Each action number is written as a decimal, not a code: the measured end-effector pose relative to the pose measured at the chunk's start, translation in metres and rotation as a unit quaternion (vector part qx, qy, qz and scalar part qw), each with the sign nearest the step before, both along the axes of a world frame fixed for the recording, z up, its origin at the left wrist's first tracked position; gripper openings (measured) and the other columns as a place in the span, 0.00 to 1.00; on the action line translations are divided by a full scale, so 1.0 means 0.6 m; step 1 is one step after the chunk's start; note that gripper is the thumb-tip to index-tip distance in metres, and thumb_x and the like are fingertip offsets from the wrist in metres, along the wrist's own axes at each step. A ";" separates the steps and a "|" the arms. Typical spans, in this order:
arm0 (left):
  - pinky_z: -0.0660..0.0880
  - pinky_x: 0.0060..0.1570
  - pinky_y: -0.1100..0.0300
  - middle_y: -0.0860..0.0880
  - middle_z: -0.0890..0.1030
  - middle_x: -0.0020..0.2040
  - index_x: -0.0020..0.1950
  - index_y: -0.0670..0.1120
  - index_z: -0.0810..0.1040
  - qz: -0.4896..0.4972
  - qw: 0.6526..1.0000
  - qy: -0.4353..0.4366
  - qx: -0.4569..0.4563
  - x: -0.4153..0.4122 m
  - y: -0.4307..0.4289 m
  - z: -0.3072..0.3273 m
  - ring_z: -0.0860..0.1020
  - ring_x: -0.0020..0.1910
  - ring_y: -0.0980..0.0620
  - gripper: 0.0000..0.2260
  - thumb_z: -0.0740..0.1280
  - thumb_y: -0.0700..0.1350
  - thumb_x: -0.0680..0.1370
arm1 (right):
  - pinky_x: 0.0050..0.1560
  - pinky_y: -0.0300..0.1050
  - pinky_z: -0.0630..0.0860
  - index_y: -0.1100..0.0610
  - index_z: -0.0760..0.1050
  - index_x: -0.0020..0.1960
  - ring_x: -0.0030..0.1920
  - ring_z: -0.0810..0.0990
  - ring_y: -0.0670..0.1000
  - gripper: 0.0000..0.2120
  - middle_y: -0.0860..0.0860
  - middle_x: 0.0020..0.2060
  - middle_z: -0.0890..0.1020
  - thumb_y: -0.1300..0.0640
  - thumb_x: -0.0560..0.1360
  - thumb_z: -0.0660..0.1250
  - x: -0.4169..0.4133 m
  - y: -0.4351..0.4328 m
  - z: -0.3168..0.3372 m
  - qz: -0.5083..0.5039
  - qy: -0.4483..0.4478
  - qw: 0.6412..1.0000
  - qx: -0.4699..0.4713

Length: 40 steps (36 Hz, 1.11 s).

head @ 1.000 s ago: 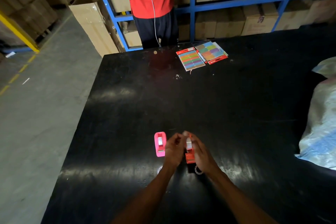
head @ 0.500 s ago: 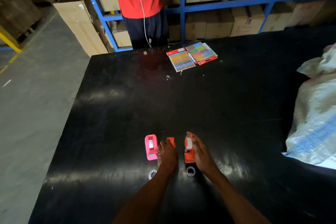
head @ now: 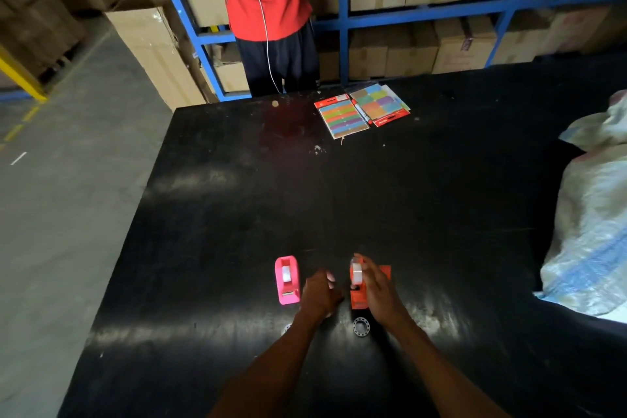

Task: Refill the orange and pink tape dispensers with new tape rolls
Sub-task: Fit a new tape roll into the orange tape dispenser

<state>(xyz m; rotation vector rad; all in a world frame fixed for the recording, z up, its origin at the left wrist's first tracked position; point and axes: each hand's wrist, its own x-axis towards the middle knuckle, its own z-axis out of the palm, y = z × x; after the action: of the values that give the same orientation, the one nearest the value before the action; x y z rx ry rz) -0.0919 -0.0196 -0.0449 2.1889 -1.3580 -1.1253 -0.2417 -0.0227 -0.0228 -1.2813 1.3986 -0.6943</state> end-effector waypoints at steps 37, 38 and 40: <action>0.73 0.60 0.53 0.38 0.79 0.62 0.60 0.39 0.75 -0.028 0.995 0.036 0.084 -0.170 -0.053 0.003 0.76 0.63 0.39 0.15 0.65 0.47 0.78 | 0.49 0.45 0.79 0.42 0.76 0.61 0.46 0.84 0.46 0.15 0.51 0.50 0.84 0.49 0.84 0.52 -0.169 -0.008 -0.038 -0.142 0.066 0.983 0.096; 0.73 0.58 0.53 0.38 0.80 0.60 0.57 0.40 0.76 -0.025 0.995 0.040 0.086 -0.172 -0.055 0.000 0.77 0.62 0.39 0.13 0.65 0.47 0.77 | 0.45 0.40 0.78 0.44 0.75 0.62 0.45 0.83 0.45 0.15 0.51 0.50 0.84 0.50 0.84 0.52 -0.166 -0.010 -0.036 -0.135 0.064 0.985 0.091; 0.75 0.52 0.54 0.38 0.82 0.55 0.47 0.44 0.76 -0.013 0.995 0.050 0.084 -0.170 -0.059 -0.007 0.79 0.57 0.41 0.07 0.66 0.47 0.76 | 0.41 0.34 0.73 0.47 0.74 0.64 0.44 0.80 0.41 0.15 0.50 0.49 0.82 0.53 0.85 0.51 -0.160 -0.012 -0.031 -0.131 0.068 0.986 0.081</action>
<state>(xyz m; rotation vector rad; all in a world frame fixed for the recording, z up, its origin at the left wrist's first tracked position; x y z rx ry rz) -0.1940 -0.0549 -0.0489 2.2005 -1.2961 -1.3839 -0.3379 -0.0301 -0.0416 -1.0431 1.7202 -0.6612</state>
